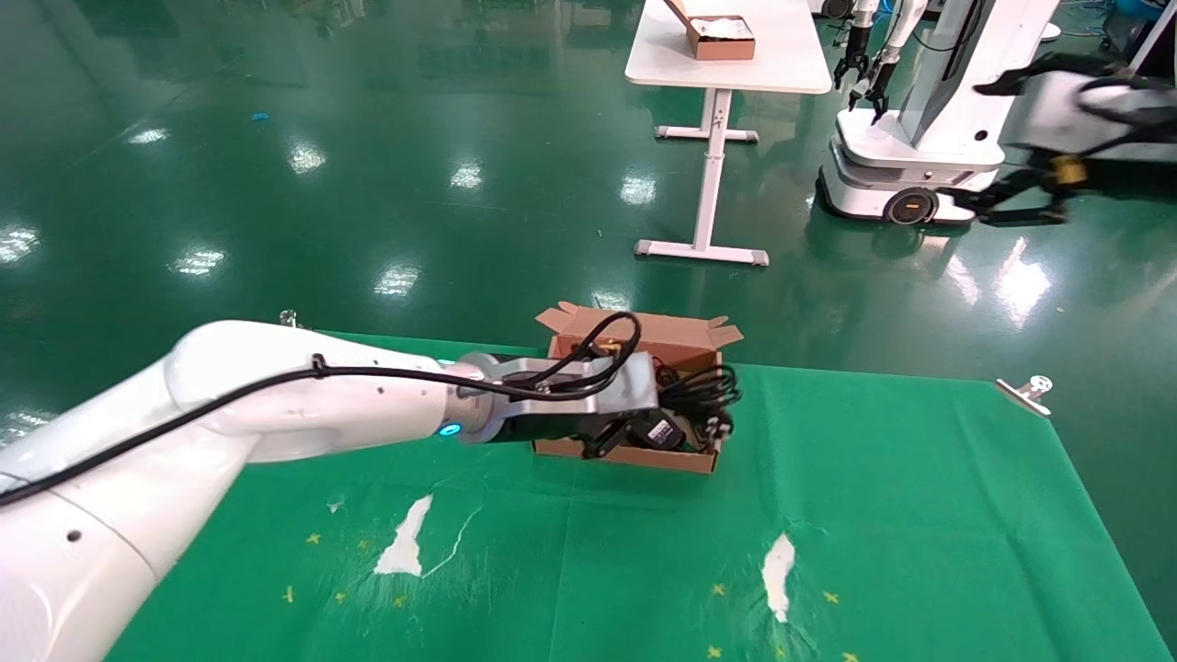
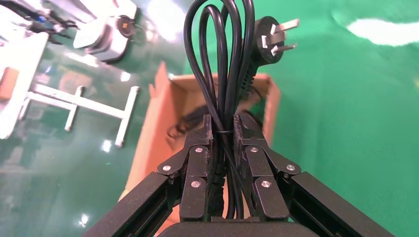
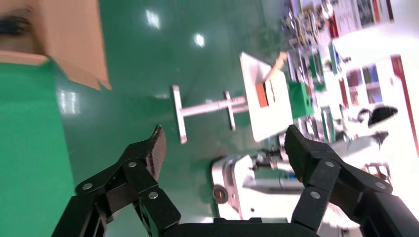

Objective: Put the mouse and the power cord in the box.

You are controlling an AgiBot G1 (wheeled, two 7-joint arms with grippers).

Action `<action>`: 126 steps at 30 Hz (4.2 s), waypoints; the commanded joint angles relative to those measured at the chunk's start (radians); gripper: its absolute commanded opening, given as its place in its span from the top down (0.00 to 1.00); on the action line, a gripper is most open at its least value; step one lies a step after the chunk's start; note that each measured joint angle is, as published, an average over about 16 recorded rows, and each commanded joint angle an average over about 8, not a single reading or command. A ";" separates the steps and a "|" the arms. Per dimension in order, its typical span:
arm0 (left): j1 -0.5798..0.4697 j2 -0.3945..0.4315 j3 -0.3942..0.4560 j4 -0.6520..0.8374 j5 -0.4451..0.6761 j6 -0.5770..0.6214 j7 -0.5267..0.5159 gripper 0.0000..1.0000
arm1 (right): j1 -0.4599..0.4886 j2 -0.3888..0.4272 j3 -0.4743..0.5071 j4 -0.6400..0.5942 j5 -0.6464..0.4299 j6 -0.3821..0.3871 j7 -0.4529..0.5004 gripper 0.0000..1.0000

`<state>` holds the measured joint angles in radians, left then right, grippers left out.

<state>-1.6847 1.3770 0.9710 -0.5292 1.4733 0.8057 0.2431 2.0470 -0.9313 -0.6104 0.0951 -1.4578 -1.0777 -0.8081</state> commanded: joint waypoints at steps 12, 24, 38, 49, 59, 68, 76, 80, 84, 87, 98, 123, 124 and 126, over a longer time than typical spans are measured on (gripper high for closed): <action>-0.066 0.001 0.261 -0.120 -0.061 -0.183 -0.137 0.03 | 0.119 0.063 -0.028 -0.017 -0.037 -0.184 0.011 0.00; -0.093 0.000 0.381 -0.147 -0.125 -0.242 -0.183 0.00 | 0.154 0.061 -0.035 -0.008 -0.043 -0.295 0.028 0.00; 0.002 -0.106 0.244 -0.235 -0.217 -0.121 -0.219 0.00 | 0.018 0.097 0.010 0.139 0.052 -0.327 0.148 0.00; 0.131 -0.246 0.045 -0.345 -0.329 0.051 -0.264 0.00 | -0.188 0.143 0.077 0.358 0.192 -0.346 0.324 0.00; 0.249 -0.374 -0.136 -0.446 -0.431 0.208 -0.305 0.00 | -0.377 0.186 0.138 0.558 0.321 -0.363 0.486 0.00; 0.355 -0.489 -0.299 -0.537 -0.522 0.350 -0.342 0.00 | -0.546 0.224 0.193 0.737 0.436 -0.379 0.631 0.00; 0.449 -0.591 -0.443 -0.617 -0.603 0.475 -0.375 0.00 | -0.696 0.258 0.241 0.896 0.539 -0.393 0.759 0.00; 0.496 -0.642 -0.516 -0.657 -0.644 0.538 -0.391 0.00 | -0.772 0.275 0.266 0.976 0.590 -0.400 0.824 0.00; 0.543 -0.693 -0.588 -0.697 -0.685 0.600 -0.407 0.00 | -0.846 0.292 0.290 1.056 0.641 -0.406 0.888 0.00; 0.577 -0.730 -0.641 -0.727 -0.714 0.646 -0.419 0.00 | -0.903 0.304 0.308 1.115 0.680 -0.412 0.936 0.00; 0.622 -0.779 -0.719 -0.764 -0.753 0.711 -0.431 0.00 | -1.005 0.327 0.341 1.222 0.750 -0.422 1.008 0.00; 0.612 -0.768 -0.695 -0.756 -0.744 0.693 -0.431 0.00 | -0.973 0.320 0.331 1.188 0.728 -0.418 0.993 0.00; 0.612 -0.768 -0.695 -0.756 -0.744 0.692 -0.431 0.00 | -0.972 0.320 0.331 1.188 0.727 -0.418 0.993 0.00; 0.612 -0.767 -0.695 -0.756 -0.744 0.692 -0.431 0.00 | -0.972 0.320 0.331 1.187 0.727 -0.418 0.993 0.00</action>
<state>-1.0728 0.6094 0.2763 -1.2849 0.7290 1.4977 -0.1876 1.0751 -0.6110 -0.2795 1.2825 -0.7308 -1.4958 0.1850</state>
